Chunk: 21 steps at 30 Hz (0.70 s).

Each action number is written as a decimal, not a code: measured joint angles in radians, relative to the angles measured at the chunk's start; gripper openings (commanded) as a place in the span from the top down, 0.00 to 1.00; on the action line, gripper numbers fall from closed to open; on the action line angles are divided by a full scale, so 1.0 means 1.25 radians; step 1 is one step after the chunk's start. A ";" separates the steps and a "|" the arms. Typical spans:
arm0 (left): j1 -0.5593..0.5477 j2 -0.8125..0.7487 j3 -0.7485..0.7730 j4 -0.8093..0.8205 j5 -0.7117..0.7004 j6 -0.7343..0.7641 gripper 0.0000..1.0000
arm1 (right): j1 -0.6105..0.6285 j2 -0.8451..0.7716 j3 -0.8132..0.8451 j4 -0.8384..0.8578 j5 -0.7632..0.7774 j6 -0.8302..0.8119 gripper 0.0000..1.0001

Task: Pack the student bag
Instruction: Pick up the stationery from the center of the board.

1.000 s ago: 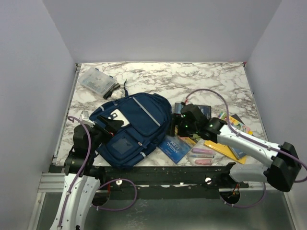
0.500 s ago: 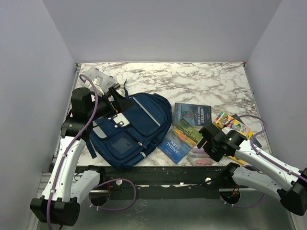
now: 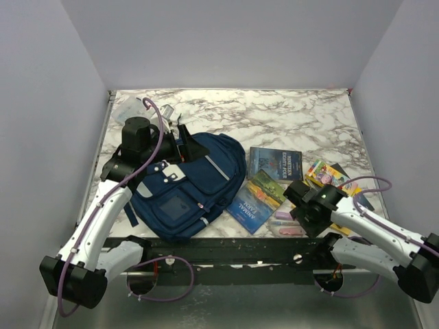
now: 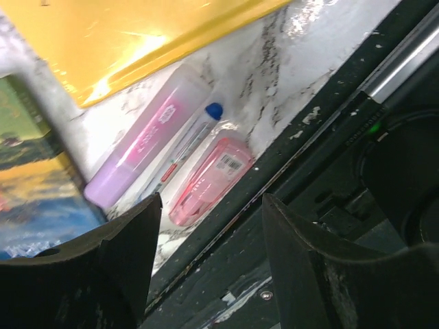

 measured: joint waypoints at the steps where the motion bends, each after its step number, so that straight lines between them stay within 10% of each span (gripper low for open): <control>1: 0.000 0.002 -0.005 0.006 0.000 0.007 0.09 | 0.000 0.019 0.000 -0.002 0.000 0.008 0.39; 9: -0.001 0.008 -0.025 0.031 0.000 0.039 0.09 | 0.000 0.087 0.002 -0.001 0.004 0.043 0.54; 21: -0.002 0.022 -0.051 0.055 0.022 0.041 0.10 | 0.000 0.150 -0.028 0.082 -0.039 0.032 0.49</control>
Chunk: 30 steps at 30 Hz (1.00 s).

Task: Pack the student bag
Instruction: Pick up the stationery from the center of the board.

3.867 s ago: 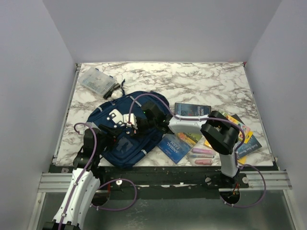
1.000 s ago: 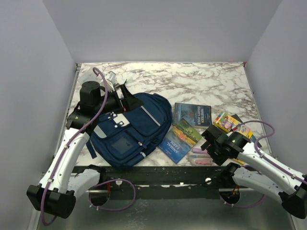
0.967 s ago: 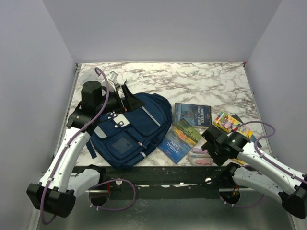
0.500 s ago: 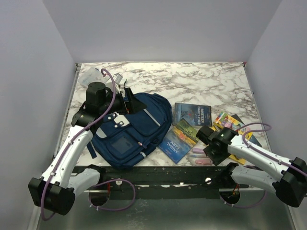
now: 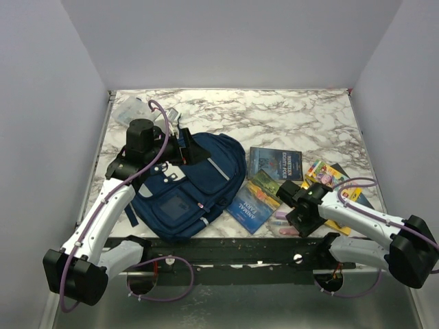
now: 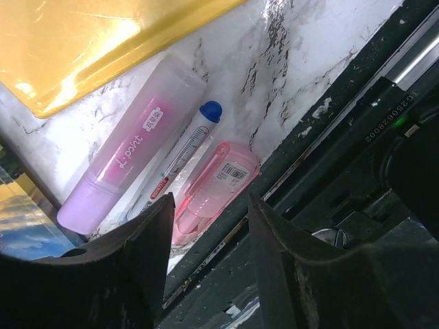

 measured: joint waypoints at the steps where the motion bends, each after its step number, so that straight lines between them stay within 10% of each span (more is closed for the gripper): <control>1: 0.000 0.000 0.000 0.002 0.001 0.000 0.10 | 0.000 0.000 -0.005 0.003 -0.003 0.000 0.49; 30: 0.000 0.008 -0.018 0.033 0.027 -0.022 0.10 | 0.000 0.009 -0.045 0.053 -0.023 0.052 0.52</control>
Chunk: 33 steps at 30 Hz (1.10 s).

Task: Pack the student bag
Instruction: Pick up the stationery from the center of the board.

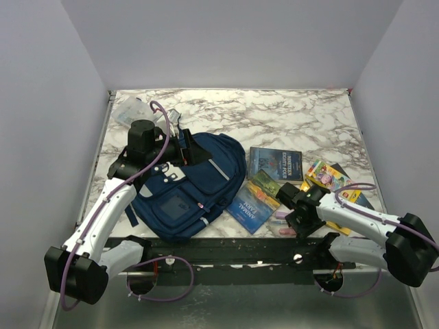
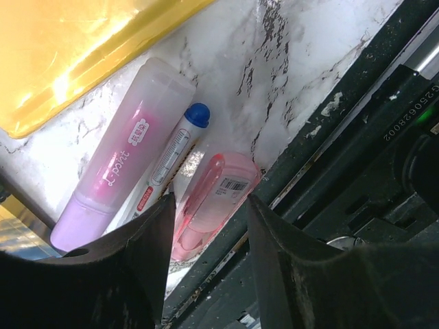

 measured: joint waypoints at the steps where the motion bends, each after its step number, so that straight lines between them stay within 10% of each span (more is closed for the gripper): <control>1: 0.000 0.000 -0.002 0.002 0.001 0.000 0.10 | 0.000 0.002 -0.002 0.002 0.000 0.002 0.52; 24: 0.000 -0.008 -0.033 0.012 0.007 -0.010 0.10 | 0.000 -0.092 -0.009 -0.023 -0.034 -0.002 0.85; 33: 0.002 -0.057 -0.082 -0.136 -0.161 -0.030 0.10 | 0.000 -0.136 0.105 0.108 -0.020 -0.297 0.91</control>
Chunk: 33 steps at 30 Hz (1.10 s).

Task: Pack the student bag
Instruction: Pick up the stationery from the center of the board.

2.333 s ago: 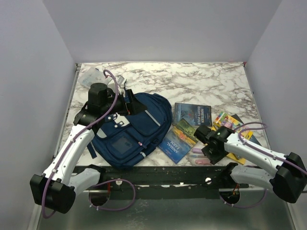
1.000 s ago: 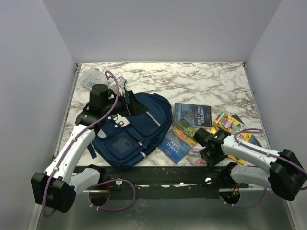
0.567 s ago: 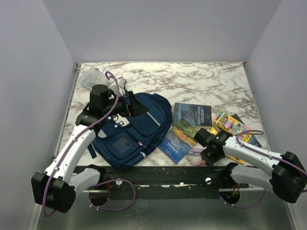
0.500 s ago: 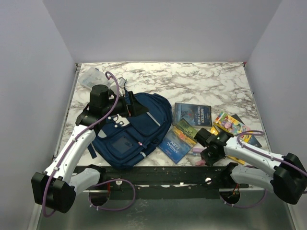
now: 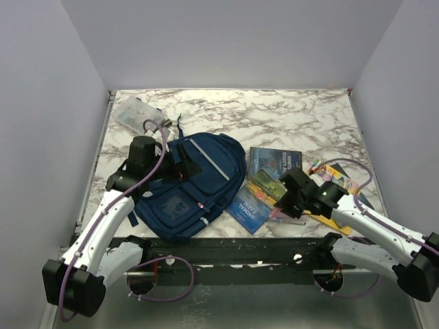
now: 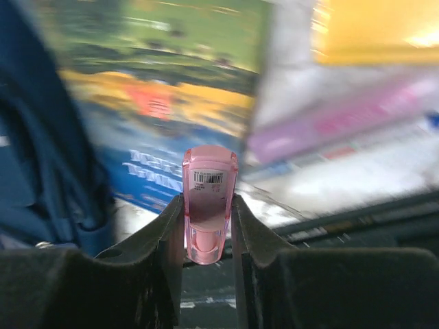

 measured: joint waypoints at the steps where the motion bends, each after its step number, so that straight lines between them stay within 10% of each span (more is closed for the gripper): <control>1: 0.001 -0.019 -0.019 -0.010 -0.022 -0.005 0.10 | 0.000 0.016 0.009 0.047 0.005 -0.039 0.91; 8: 0.007 -0.147 -0.128 -0.098 -0.145 -0.111 0.31 | 0.013 0.186 0.022 0.485 0.021 -0.249 0.92; 13: 0.009 -0.121 -0.136 -0.152 -0.178 -0.192 0.28 | 0.017 0.283 0.026 0.684 0.019 -0.311 0.91; 33: -0.136 0.300 0.057 -0.388 -0.399 -0.461 0.43 | 0.026 0.216 0.073 0.744 0.087 -0.465 0.90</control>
